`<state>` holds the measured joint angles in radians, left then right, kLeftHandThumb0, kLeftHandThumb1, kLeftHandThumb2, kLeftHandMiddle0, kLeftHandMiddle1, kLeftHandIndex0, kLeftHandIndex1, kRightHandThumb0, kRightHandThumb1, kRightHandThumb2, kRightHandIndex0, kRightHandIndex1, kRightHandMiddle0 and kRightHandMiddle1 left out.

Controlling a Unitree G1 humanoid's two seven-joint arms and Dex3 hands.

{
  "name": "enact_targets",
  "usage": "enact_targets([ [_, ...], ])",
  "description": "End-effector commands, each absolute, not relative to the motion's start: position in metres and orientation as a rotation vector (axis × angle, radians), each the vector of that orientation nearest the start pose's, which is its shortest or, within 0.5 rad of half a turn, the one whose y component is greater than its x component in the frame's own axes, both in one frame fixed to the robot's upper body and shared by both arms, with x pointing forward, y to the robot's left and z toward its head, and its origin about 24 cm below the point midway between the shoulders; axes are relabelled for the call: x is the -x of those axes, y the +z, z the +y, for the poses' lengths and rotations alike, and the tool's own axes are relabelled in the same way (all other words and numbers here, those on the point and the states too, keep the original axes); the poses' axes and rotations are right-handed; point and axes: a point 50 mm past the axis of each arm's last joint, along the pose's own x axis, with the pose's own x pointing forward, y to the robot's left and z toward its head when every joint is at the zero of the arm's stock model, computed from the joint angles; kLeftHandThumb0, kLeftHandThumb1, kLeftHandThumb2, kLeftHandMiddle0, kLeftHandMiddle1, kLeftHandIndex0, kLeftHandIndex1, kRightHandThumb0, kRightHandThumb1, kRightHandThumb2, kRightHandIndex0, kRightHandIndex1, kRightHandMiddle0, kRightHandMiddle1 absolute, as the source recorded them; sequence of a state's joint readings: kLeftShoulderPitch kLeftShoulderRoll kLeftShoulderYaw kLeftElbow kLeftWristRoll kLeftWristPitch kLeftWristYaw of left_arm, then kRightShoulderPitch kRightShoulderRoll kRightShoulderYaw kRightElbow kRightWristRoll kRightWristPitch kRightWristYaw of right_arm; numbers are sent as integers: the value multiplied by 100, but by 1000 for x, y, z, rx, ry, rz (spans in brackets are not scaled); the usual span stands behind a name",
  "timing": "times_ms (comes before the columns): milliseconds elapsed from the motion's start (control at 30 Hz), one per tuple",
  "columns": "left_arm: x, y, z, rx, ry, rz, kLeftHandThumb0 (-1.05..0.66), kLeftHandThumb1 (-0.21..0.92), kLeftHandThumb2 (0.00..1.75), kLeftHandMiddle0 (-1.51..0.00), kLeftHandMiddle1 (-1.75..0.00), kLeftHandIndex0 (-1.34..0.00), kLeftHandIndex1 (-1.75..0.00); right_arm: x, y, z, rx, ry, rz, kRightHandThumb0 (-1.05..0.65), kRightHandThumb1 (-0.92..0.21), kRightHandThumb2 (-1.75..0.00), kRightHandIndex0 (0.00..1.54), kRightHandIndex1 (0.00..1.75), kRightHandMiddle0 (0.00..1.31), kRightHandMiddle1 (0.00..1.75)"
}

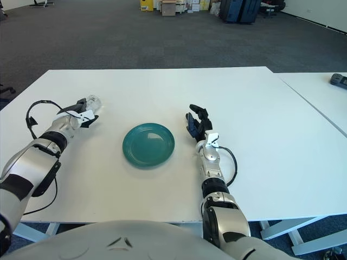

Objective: Put the bottle into the plate.

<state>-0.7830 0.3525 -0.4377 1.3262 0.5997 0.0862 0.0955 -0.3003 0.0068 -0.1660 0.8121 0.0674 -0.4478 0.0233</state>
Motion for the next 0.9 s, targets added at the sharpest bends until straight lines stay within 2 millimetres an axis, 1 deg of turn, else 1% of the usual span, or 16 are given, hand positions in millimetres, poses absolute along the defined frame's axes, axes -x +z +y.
enact_targets([
  [0,-336,-11,231,-1310,-166,618,-105,92,79,-29,-2,0,-41,-284,-24,-162,-110,-84,93,-59,-92,-57,56,1,17,88],
  [100,-335,-12,231,-1310,-160,619,-105,92,77,-32,-2,0,-50,-283,-24,-162,-111,-84,93,-59,-92,-58,56,1,18,88],
  [167,-335,-12,231,-1310,-151,618,-105,92,75,-43,-7,0,-59,-283,-24,-162,-111,-84,93,-59,-92,-58,56,1,18,88],
  [200,-335,-12,231,-1310,-147,618,-105,92,72,-46,-24,0,-67,-283,-24,-162,-111,-84,94,-59,-92,-58,56,1,18,88],
  [233,-335,-12,231,-1309,-145,617,-105,92,71,-46,-33,0,-70,-283,-24,-162,-112,-84,94,-59,-92,-58,56,1,18,88],
  [267,-335,-12,231,-1307,-135,615,-105,92,70,-44,-48,0,-75,-283,-24,-162,-113,-83,94,-59,-92,-58,57,1,18,88],
  [300,-335,-12,231,-1305,-123,612,-104,92,65,-47,-86,-6,-84,-283,-24,-161,-114,-83,94,-59,-92,-58,57,1,18,88],
  [333,-335,-12,231,-1304,-115,610,-103,92,62,-49,-104,-8,-88,-283,-24,-161,-114,-82,94,-59,-92,-58,57,1,18,88],
  [367,-335,-11,231,-1302,-103,607,-102,92,58,-53,-129,-13,-94,-283,-24,-161,-115,-82,94,-59,-92,-58,57,1,18,88],
  [400,-335,-11,231,-1302,-97,605,-100,92,51,-67,-146,-17,-100,-283,-24,-161,-115,-82,94,-59,-92,-58,57,1,18,88],
  [467,-335,-11,231,-1302,-86,601,-98,92,46,-79,-160,-21,-105,-283,-24,-161,-116,-81,95,-59,-92,-58,57,1,18,88],
  [533,-335,-11,231,-1305,-61,585,-95,92,39,-86,-167,-24,-112,-283,-24,-161,-119,-81,95,-60,-92,-58,57,1,18,88],
  [567,-335,-11,231,-1306,-54,580,-92,92,34,-90,-170,-25,-119,-283,-24,-161,-120,-81,96,-60,-92,-58,57,1,18,88],
  [633,-334,-11,231,-1319,-30,559,-85,91,26,-96,-173,-26,-131,-283,-24,-161,-121,-81,96,-60,-92,-58,57,1,18,88],
  [733,-333,-12,232,-1347,-9,541,-75,90,19,-100,-174,-26,-143,-282,-23,-161,-123,-79,94,-60,-92,-59,58,1,19,88],
  [867,-332,-12,233,-1401,15,526,-62,87,15,-103,-174,-25,-149,-282,-23,-161,-123,-78,92,-60,-92,-59,58,1,19,89],
])
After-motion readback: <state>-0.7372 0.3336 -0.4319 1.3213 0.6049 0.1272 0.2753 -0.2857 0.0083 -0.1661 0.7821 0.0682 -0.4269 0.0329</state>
